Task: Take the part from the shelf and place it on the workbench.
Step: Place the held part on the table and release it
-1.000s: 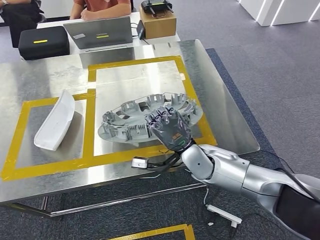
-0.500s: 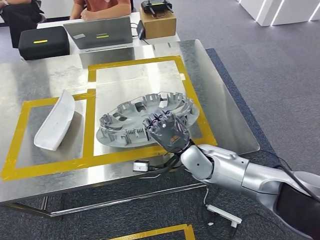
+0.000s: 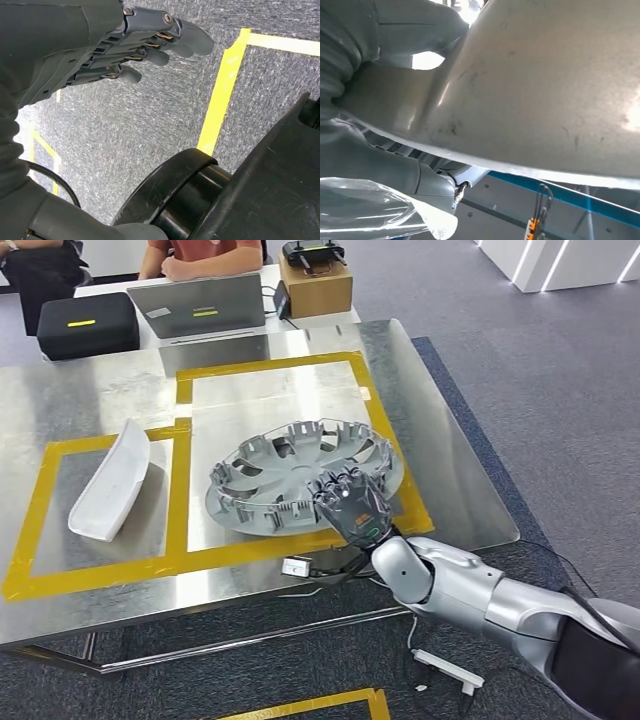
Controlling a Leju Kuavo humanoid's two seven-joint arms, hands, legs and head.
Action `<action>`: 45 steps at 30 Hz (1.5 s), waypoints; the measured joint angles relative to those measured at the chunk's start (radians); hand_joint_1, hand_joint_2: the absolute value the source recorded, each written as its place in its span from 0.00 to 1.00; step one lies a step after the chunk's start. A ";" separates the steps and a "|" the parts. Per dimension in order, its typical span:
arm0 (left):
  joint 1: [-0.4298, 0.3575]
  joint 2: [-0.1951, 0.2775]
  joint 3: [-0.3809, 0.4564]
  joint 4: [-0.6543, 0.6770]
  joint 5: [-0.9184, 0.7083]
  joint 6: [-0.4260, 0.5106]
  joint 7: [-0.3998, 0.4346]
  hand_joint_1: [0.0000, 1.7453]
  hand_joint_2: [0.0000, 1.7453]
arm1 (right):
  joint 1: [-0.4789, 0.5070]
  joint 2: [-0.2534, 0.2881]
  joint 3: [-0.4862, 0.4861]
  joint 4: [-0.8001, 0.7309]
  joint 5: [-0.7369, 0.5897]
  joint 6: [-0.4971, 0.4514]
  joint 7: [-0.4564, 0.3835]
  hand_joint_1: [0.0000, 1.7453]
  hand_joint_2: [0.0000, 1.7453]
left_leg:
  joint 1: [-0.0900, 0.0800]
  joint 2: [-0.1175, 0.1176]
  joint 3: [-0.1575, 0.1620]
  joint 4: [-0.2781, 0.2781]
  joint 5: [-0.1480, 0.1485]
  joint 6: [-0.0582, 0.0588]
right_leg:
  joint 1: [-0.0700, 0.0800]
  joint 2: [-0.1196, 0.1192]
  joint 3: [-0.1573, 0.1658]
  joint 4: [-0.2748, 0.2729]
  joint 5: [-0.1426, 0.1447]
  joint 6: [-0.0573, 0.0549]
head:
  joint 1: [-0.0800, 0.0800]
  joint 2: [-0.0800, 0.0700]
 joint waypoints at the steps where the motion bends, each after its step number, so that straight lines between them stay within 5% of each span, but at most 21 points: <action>1: 0.000 0.000 0.000 0.000 0.000 0.000 0.000 0.00 1.00 | 0.002 -0.001 -0.005 0.002 0.000 0.000 0.000 1.00 1.00 | 0.000 0.000 0.000 0.000 0.000 0.000 | 0.000 0.000 0.000 0.000 0.000 0.000 | 0.000 0.000; 8: 0.002 0.000 0.002 0.001 -0.008 0.010 -0.011 0.00 1.00 | 0.011 -0.010 -0.026 0.012 0.000 0.000 0.000 1.00 1.00 | 0.000 0.000 0.000 0.000 0.000 0.000 | 0.000 0.000 0.000 0.000 0.000 0.000 | 0.000 0.000; 12: 0.002 0.000 0.002 0.001 -0.013 0.012 -0.022 0.00 1.00 | 0.015 -0.015 -0.029 0.014 0.000 0.000 0.000 0.00 0.00 | 0.000 0.000 0.000 0.000 0.000 0.000 | 0.000 0.000 0.000 0.000 0.000 0.000 | 0.000 0.000; 15: 0.002 0.000 0.002 0.001 -0.013 0.012 -0.026 0.00 1.00 | 0.020 -0.019 -0.034 0.016 0.000 0.000 0.000 0.00 0.00 | 0.000 0.000 0.000 0.000 0.000 0.000 | 0.000 0.000 0.000 0.000 0.000 0.000 | 0.000 0.000; 19: 0.003 0.001 0.002 0.001 -0.016 0.016 -0.035 0.00 0.00 | 0.023 -0.025 -0.040 0.019 0.000 0.000 0.001 0.00 0.00 | 0.000 0.000 0.000 0.000 0.000 0.000 | 0.000 0.000 0.000 0.000 0.000 0.000 | 0.000 0.000; 38: 0.020 0.007 0.001 0.001 -0.012 0.006 -0.042 0.00 0.00 | 0.111 -0.017 -0.213 0.073 0.001 0.000 -0.063 0.00 0.00 | 0.000 0.000 -0.001 0.000 0.000 0.000 | 0.000 0.000 0.000 0.000 0.000 0.000 | 0.000 0.000; 45: 0.022 0.007 0.002 0.001 -0.004 0.013 -0.039 0.00 0.00 | 0.116 0.015 -0.273 0.179 0.002 0.000 -0.022 0.00 0.00 | 0.000 0.000 -0.001 0.000 0.000 0.000 | 0.000 0.000 0.000 0.000 0.000 0.000 | 0.000 0.000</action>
